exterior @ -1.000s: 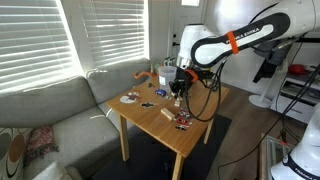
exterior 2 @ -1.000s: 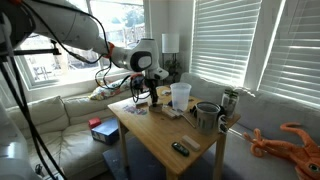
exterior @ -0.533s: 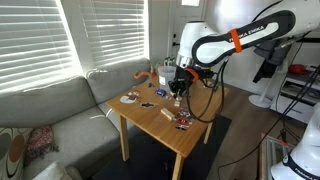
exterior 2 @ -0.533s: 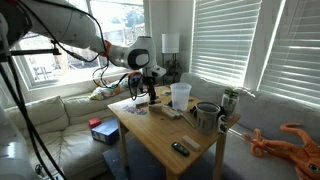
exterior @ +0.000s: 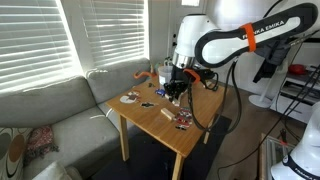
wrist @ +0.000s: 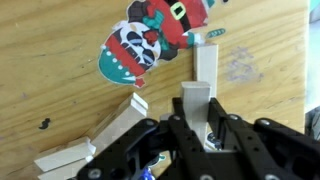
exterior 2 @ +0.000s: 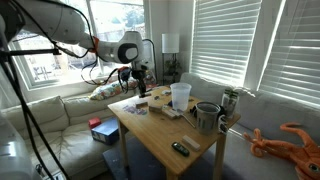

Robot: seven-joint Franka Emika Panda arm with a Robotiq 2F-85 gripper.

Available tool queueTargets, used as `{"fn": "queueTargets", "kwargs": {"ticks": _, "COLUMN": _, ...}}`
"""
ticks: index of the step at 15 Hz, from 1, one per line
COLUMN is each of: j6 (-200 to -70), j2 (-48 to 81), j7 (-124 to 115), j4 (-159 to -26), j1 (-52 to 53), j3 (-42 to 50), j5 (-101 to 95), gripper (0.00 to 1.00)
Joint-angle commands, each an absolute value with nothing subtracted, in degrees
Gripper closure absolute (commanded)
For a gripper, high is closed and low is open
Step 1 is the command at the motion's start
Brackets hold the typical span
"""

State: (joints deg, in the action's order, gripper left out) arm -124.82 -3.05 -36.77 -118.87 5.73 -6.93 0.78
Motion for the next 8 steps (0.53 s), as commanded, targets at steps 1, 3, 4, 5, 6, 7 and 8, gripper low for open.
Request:
{"fn": "queueTargets", "kwargs": {"ticks": 1, "j6": -122.36, "j2": -0.48, "j7": -38.37, "j4": -114.96, "j1": 7.12, "j3": -8.55, "j5": 1.11, "gripper": 0.93}}
{"fn": "queueTargets", "kwargs": {"ticks": 3, "j6": -121.65, "j2": 1.49, "j7": -38.67, "j4": -113.11, "j1": 7.83, "j3": -9.13, "j5": 1.32, "gripper": 0.93}}
{"fn": "queueTargets", "kwargs": {"ticks": 4, "j6": -121.18, "j2": 2.46, "j7": -38.71, "j4": -112.17, "j1": 8.17, "j3": -9.34, "j5": 1.28, "gripper": 0.93}}
{"fn": "queueTargets", "kwargs": {"ticks": 5, "j6": -120.82, "j2": 3.52, "j7": -39.22, "j4": -111.30, "j1": 8.44, "j3": -9.43, "j5": 0.83, "gripper": 0.93}}
{"fn": "queueTargets", "kwargs": {"ticks": 6, "j6": -120.55, "j2": 4.72, "j7": -38.98, "j4": -110.38, "j1": 8.75, "j3": -9.44, "j5": 0.94, "gripper": 0.93}}
{"fn": "queueTargets", "kwargs": {"ticks": 7, "j6": -120.33, "j2": 5.80, "j7": -39.22, "j4": -109.57, "j1": 9.03, "j3": -9.38, "j5": 0.55, "gripper": 0.93}}
{"fn": "queueTargets", "kwargs": {"ticks": 8, "j6": -120.10, "j2": 6.97, "j7": -39.16, "j4": -108.82, "j1": 9.31, "j3": -9.23, "j5": 0.36, "gripper": 0.93}}
